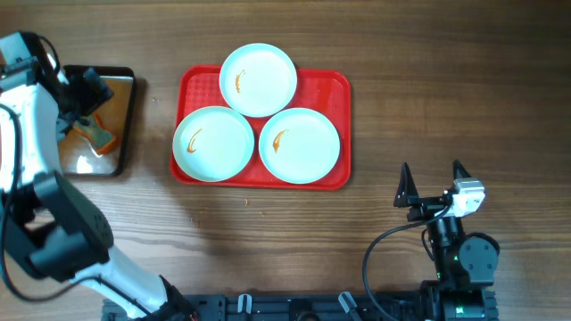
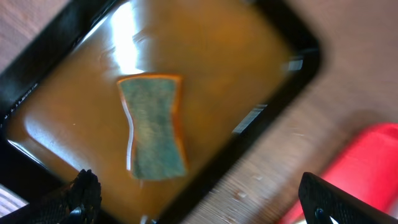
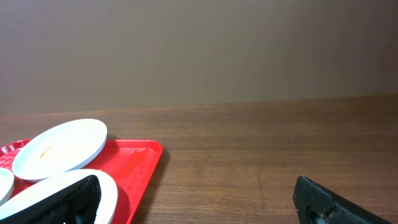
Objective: Clean dirty plates on tray and stack at the side
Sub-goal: 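Reach the left gripper into the black water tray and grasp the sponge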
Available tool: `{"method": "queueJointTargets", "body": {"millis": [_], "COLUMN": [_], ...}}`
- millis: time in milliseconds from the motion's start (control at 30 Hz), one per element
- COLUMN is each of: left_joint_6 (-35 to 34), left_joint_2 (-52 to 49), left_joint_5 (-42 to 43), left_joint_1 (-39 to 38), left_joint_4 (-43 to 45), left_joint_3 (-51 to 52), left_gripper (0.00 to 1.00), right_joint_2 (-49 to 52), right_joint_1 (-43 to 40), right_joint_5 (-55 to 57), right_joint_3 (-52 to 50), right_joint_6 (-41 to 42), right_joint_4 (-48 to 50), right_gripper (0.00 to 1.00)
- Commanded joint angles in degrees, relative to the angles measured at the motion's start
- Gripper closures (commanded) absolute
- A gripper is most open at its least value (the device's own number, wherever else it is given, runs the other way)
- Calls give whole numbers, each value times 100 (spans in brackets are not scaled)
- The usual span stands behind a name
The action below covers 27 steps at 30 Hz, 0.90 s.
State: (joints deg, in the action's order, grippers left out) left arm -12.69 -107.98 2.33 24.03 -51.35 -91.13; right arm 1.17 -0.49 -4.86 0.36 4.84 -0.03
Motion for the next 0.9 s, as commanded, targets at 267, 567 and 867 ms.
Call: {"method": "queueJointTargets", "body": {"millis": [267, 567, 867], "left_joint_6": [-470, -426, -426], "left_joint_2": [-1711, -1768, -1770], "left_joint_5": [-586, -741, -1311], "left_joint_1": [164, 166, 166], "left_joint_4": [15, 39, 807], "left_joint_3": [-70, -72, -70], "left_gripper": [34, 93, 0], "right_joint_2": [-35, -35, -35], "right_joint_1": [-28, -28, -28], "right_joint_5": [44, 44, 44], "right_joint_3": [-7, -7, -7], "right_joint_6": [-31, -31, -33], "right_joint_4": [17, 17, 17], "right_gripper": [0, 0, 0]}}
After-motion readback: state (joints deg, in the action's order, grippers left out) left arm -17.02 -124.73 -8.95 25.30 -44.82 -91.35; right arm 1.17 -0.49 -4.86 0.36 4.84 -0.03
